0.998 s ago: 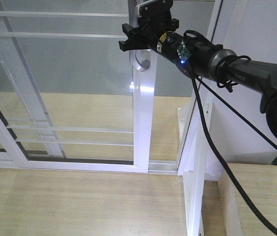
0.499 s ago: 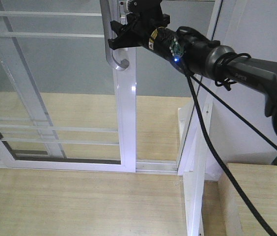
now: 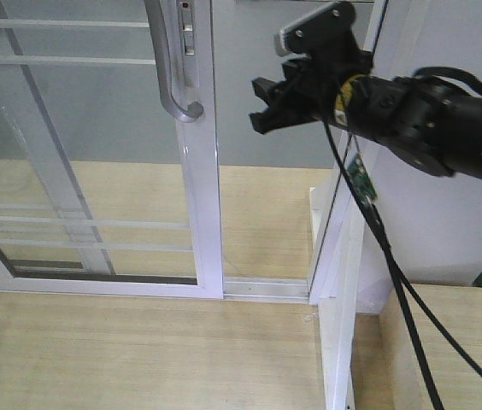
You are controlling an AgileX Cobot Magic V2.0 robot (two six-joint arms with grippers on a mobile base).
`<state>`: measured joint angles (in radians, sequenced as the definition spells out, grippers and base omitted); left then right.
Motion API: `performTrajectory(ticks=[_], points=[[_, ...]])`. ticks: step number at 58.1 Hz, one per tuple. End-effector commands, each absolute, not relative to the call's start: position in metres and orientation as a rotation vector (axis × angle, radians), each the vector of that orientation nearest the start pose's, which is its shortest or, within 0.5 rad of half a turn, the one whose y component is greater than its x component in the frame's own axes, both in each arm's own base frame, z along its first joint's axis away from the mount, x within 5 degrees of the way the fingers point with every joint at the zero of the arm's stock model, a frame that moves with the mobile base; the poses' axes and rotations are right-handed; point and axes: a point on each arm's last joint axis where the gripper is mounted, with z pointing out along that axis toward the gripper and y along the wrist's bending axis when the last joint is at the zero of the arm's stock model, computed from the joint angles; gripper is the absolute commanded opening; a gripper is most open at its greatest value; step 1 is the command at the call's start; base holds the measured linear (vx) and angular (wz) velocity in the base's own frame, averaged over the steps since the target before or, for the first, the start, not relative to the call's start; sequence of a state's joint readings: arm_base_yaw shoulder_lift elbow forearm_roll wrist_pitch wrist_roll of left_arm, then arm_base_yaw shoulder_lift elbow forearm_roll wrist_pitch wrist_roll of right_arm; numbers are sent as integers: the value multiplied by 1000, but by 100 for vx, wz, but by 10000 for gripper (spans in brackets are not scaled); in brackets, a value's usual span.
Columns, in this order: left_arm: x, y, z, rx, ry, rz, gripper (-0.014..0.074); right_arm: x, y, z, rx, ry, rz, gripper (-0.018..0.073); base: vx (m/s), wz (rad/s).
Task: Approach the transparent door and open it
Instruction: 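Release the handle and withdraw the right gripper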
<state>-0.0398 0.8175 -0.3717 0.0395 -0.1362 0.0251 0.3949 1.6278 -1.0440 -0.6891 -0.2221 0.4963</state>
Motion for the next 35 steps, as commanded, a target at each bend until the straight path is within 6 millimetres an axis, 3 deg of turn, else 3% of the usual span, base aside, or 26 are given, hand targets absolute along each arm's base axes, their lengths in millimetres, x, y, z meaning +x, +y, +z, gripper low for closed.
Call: performTrajectory(ticks=[1, 7, 14, 25, 35], points=[[170, -11, 288, 127, 1661, 5, 447, 308, 127, 312, -548, 1674, 296, 375, 0, 0], [169, -19, 288, 165, 1657, -28, 447, 275, 94, 319, -474, 1678, 239, 375, 0, 0], [168, -27, 288, 207, 1652, -67, 447, 242, 70, 320, -420, 1702, 164, 375, 0, 0], [173, -37, 285, 212, 1658, -138, 447, 204, 54, 310, -385, 1761, 98, 375, 0, 0], [204, -57, 277, 258, 1640, -196, 447, 188, 47, 312, -361, 1760, 67, 375, 0, 0]])
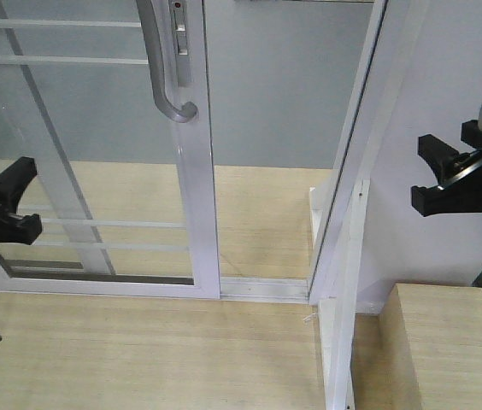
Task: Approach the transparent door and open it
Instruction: 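Release the handle and withdraw the right gripper, then bring the left gripper to the silver handle and grip it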
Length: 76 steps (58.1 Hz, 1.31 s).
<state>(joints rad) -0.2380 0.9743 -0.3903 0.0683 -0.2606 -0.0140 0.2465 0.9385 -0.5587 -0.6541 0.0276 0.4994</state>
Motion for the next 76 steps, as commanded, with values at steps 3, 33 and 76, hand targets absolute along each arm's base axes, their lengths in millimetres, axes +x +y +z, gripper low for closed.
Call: performTrajectory(ticks=[3, 33, 76], points=[[218, -65, 278, 273, 1637, -211, 447, 187, 47, 313, -359, 1756, 65, 375, 0, 0], [378, -121, 291, 316, 1581, -226, 459, 187, 47, 314, -334, 1753, 93, 375, 0, 0], [475, -134, 272, 277, 1531, -199, 524, 187, 47, 313, -320, 1763, 98, 375, 0, 0]])
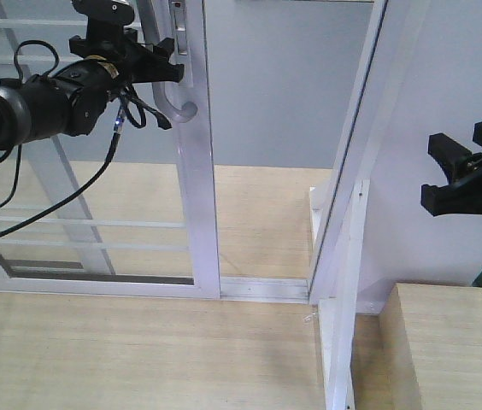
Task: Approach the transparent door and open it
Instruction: 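Bring the left gripper to the silver handle and grip it, then push the handle with the left gripper, sliding the door further open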
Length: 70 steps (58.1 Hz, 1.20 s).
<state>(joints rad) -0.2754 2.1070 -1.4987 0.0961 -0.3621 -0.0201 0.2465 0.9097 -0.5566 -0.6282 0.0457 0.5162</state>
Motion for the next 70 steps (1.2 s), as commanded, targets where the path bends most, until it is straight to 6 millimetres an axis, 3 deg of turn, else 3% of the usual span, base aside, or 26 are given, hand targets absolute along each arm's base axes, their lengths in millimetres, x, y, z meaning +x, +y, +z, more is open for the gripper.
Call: performTrajectory(ticks=[1, 38, 70], points=[[476, -134, 271, 277, 1531, -198, 524, 187, 47, 313, -320, 1763, 97, 375, 0, 0], [487, -94, 267, 212, 1540, -133, 410, 186, 45, 311, -309, 1787, 85, 375, 0, 0], [493, -50, 262, 146, 1601, -59, 407, 186, 45, 311, -308, 1788, 85, 375, 0, 0]])
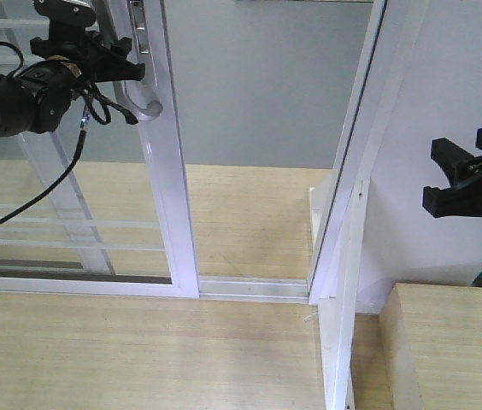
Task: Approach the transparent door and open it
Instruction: 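Push the handle with the left gripper, sliding the door further open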
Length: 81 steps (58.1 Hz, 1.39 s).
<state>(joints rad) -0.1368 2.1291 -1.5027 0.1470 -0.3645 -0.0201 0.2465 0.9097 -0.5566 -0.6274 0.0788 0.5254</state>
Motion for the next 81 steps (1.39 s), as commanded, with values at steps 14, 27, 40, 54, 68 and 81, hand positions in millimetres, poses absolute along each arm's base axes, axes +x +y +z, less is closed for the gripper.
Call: performTrajectory(ticks=[14, 27, 40, 54, 68, 81], points=[[487, -29, 273, 135, 1675, 1, 407, 186, 45, 311, -306, 1788, 87, 375, 0, 0], [482, -3, 277, 114, 1757, 66, 407, 186, 45, 311, -306, 1788, 87, 375, 0, 0], [479, 18, 282, 75, 1775, 100, 407, 186, 44, 309, -299, 1807, 74, 375, 0, 0], [470, 27, 298, 86, 1792, 142, 407, 186, 44, 309, -299, 1807, 74, 375, 0, 0], [433, 25, 316, 81, 1841, 142, 407, 186, 44, 310, -300, 1807, 74, 375, 0, 0], [358, 19, 333, 64, 1699, 115, 407, 186, 43, 309, -298, 1812, 70, 375, 0, 0]])
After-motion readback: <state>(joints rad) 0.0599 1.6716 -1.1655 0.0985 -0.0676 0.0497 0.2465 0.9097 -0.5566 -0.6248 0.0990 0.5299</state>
